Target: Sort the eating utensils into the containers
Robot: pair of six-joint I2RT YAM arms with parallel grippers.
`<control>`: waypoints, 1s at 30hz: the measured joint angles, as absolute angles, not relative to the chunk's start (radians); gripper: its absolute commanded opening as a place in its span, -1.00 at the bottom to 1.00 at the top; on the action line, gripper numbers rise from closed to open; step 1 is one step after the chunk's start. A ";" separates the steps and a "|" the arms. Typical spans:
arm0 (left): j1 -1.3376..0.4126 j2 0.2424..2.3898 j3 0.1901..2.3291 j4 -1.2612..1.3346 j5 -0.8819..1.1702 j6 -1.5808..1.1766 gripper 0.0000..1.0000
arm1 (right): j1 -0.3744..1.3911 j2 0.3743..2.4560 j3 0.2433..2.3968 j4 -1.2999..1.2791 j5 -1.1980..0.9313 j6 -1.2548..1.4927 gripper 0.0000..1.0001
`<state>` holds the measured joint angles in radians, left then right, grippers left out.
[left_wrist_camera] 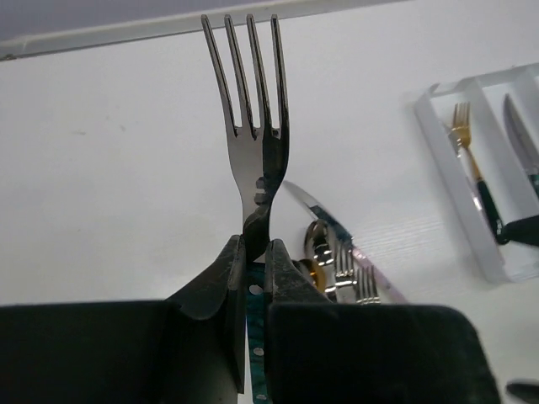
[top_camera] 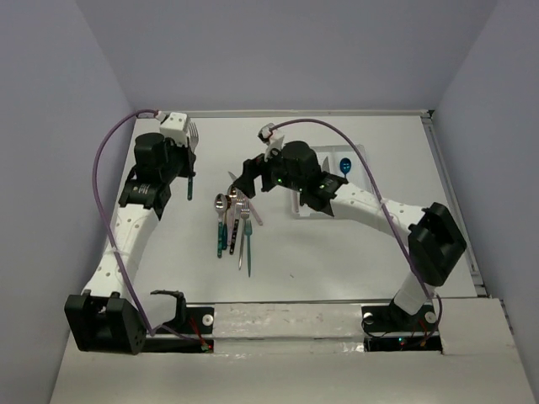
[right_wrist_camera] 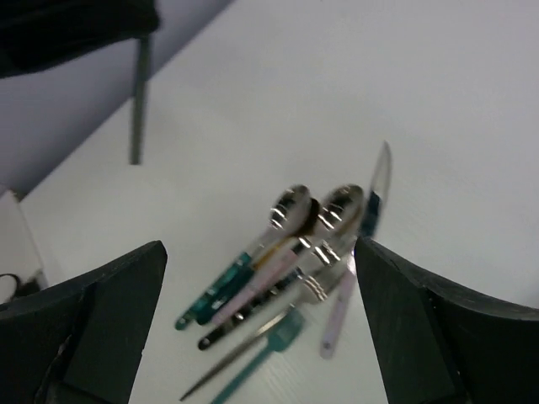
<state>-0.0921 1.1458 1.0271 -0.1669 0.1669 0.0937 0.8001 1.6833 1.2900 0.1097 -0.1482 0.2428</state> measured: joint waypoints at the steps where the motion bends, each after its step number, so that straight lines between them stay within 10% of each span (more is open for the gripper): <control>1: -0.093 1.143 1.038 -0.157 0.187 0.070 -1.00 | 0.817 1.690 1.303 0.139 -0.159 0.244 0.82; 21: -0.169 1.194 1.055 -0.118 0.313 -0.164 -1.00 | 0.903 1.943 1.512 0.297 -0.138 0.356 0.21; 30: -0.166 1.194 1.055 -0.102 0.328 -0.189 -1.00 | 0.902 2.008 1.586 0.297 -0.116 0.373 -1.00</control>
<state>-0.1658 1.1938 1.0554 -0.1017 0.3279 -0.1886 0.9016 2.0079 1.5856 0.2970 -0.1158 0.3729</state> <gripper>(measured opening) 0.146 0.176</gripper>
